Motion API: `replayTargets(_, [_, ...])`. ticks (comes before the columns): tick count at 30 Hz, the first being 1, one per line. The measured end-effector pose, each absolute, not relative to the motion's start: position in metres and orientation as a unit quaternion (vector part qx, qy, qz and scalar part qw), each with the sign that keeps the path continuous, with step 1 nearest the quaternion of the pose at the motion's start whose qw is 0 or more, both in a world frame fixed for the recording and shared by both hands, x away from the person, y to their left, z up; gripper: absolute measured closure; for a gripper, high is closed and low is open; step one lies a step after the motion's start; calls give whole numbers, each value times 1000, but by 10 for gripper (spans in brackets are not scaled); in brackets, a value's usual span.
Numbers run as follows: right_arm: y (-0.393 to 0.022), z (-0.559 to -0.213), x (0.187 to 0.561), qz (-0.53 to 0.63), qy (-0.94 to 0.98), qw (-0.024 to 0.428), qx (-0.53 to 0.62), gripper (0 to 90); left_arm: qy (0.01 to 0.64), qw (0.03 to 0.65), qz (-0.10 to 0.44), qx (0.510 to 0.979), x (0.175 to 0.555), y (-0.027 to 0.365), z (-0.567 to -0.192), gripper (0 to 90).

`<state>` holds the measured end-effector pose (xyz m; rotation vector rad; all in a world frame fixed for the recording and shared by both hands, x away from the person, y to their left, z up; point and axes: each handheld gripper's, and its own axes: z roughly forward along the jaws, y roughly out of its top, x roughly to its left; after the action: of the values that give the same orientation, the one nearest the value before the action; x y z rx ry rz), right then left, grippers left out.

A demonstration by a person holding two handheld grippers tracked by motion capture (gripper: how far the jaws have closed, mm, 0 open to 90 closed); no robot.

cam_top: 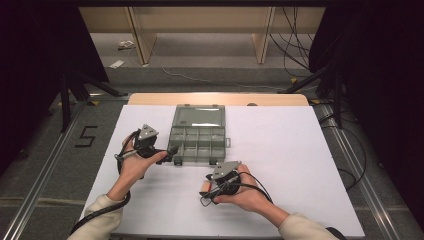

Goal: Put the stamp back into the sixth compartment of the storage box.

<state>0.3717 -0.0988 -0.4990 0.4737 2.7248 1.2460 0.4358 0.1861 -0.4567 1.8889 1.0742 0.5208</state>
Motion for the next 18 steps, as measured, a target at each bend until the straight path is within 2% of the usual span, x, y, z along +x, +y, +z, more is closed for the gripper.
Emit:
replayTargets(11, [-96, -500, 369, 399, 902, 64, 152, 456, 432, 436, 209, 761, 436, 185, -458, 1])
replayTargets(18, [-96, -499, 368, 399, 903, 64, 143, 546, 433, 438, 209, 759, 436, 185, -458, 1])
